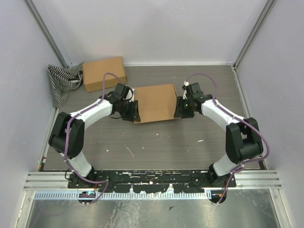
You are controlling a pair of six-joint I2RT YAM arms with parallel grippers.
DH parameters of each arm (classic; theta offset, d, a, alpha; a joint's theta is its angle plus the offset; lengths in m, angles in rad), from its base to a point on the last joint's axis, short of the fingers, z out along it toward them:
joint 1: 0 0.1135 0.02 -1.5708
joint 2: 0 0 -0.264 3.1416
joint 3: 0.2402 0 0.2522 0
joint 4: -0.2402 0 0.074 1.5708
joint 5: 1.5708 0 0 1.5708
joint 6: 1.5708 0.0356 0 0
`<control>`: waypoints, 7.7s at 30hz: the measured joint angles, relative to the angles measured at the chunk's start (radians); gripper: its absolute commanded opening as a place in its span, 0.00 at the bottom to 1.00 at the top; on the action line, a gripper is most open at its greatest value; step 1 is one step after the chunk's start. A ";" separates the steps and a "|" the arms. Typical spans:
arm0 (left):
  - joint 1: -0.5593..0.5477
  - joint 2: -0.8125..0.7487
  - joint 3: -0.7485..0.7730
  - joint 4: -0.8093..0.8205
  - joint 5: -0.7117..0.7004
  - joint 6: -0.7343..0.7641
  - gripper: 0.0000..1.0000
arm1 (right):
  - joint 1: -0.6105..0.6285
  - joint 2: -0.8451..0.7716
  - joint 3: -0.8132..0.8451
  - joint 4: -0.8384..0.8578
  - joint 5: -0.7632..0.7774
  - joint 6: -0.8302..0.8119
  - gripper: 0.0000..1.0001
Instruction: Fold the paper box
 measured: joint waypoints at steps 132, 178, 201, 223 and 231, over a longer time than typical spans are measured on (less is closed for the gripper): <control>-0.156 0.531 0.605 0.306 0.017 0.030 0.36 | 0.316 0.126 -0.343 0.717 0.837 0.237 0.01; 0.005 -0.699 -0.083 0.039 -0.339 0.004 0.65 | 0.395 0.454 0.223 0.454 0.510 0.194 0.01; 0.005 -0.778 -0.187 -0.073 -0.425 0.007 0.66 | 0.089 0.726 0.584 0.510 0.225 0.116 0.01; 0.005 -0.745 -0.261 -0.021 -0.433 -0.035 0.67 | 0.147 0.958 0.849 0.689 0.096 0.083 0.09; 0.005 -0.724 -0.284 0.045 -0.431 -0.039 0.67 | 0.146 0.625 0.381 0.732 0.092 0.031 0.19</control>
